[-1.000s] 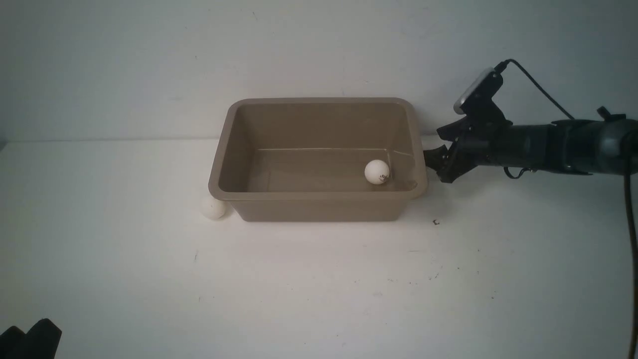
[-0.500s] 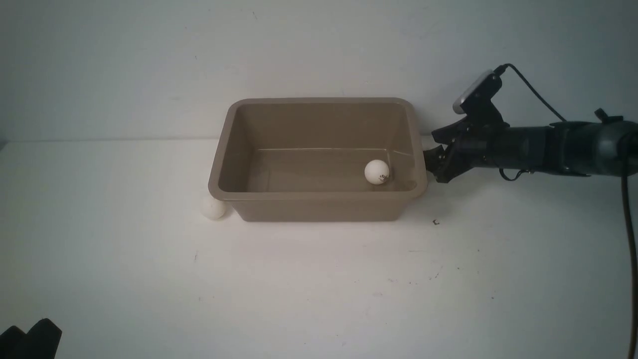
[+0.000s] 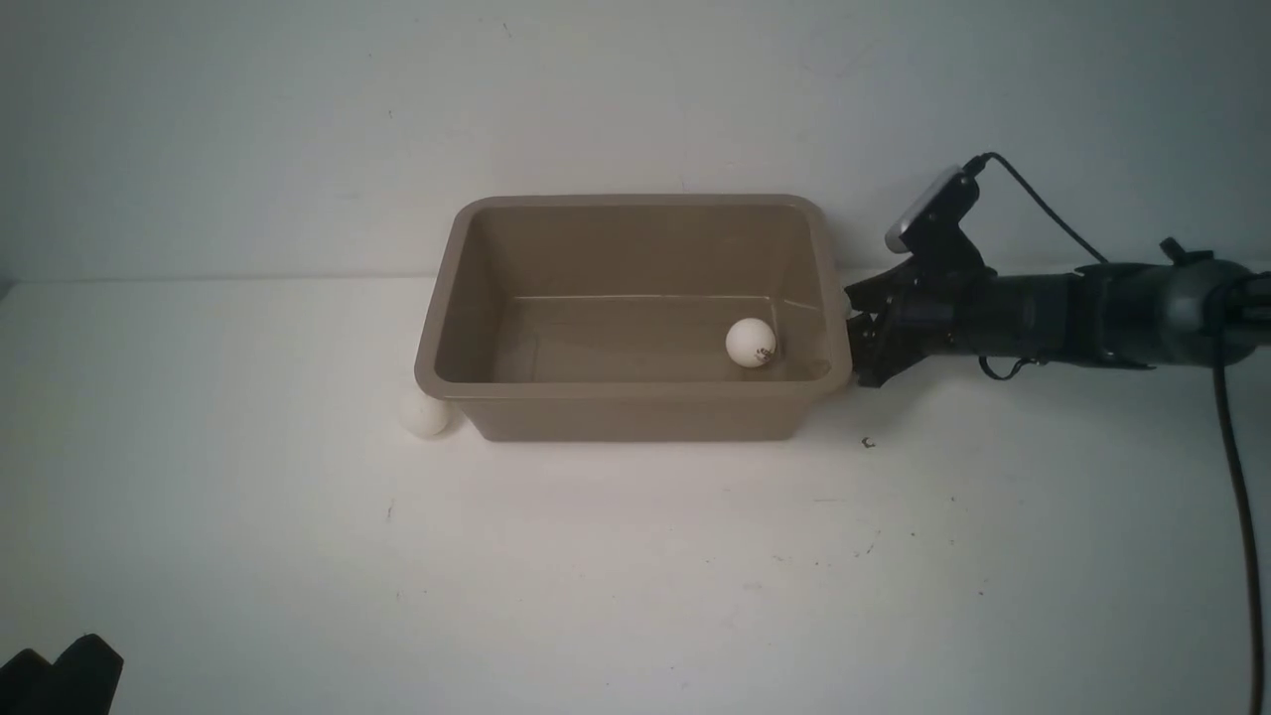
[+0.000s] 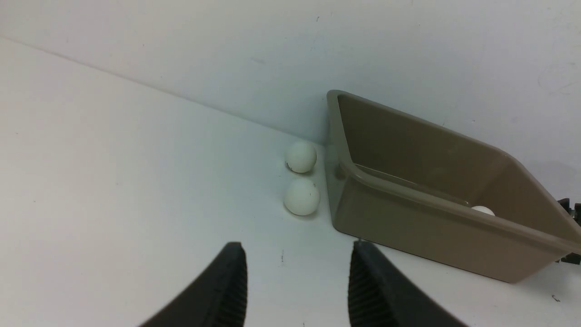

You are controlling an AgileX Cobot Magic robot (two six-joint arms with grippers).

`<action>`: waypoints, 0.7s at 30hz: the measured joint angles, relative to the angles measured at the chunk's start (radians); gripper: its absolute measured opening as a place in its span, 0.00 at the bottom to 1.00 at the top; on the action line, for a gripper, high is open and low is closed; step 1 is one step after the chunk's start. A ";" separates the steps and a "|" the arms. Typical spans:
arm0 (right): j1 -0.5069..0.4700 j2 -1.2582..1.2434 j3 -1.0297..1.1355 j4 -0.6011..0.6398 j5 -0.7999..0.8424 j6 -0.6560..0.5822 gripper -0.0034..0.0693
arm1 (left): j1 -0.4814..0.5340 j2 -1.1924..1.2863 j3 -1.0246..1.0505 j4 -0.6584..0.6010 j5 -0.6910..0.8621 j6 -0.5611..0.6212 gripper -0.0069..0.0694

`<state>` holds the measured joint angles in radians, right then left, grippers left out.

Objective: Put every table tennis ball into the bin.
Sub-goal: Use the right arm to clamp the table tennis ball closest to it

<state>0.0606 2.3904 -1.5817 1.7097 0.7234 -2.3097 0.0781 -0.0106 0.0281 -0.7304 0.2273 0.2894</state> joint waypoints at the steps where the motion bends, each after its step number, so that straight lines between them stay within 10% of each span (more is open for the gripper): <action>1: 0.003 0.000 -0.002 0.000 0.000 -0.007 0.66 | 0.000 0.000 0.000 0.000 0.000 0.000 0.47; 21: -0.081 -0.013 -0.051 -0.007 -0.072 0.026 0.51 | 0.000 0.000 0.000 -0.016 0.000 0.014 0.47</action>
<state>-0.0200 2.3775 -1.6323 1.7031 0.6515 -2.2836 0.0781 -0.0106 0.0281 -0.7460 0.2273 0.3031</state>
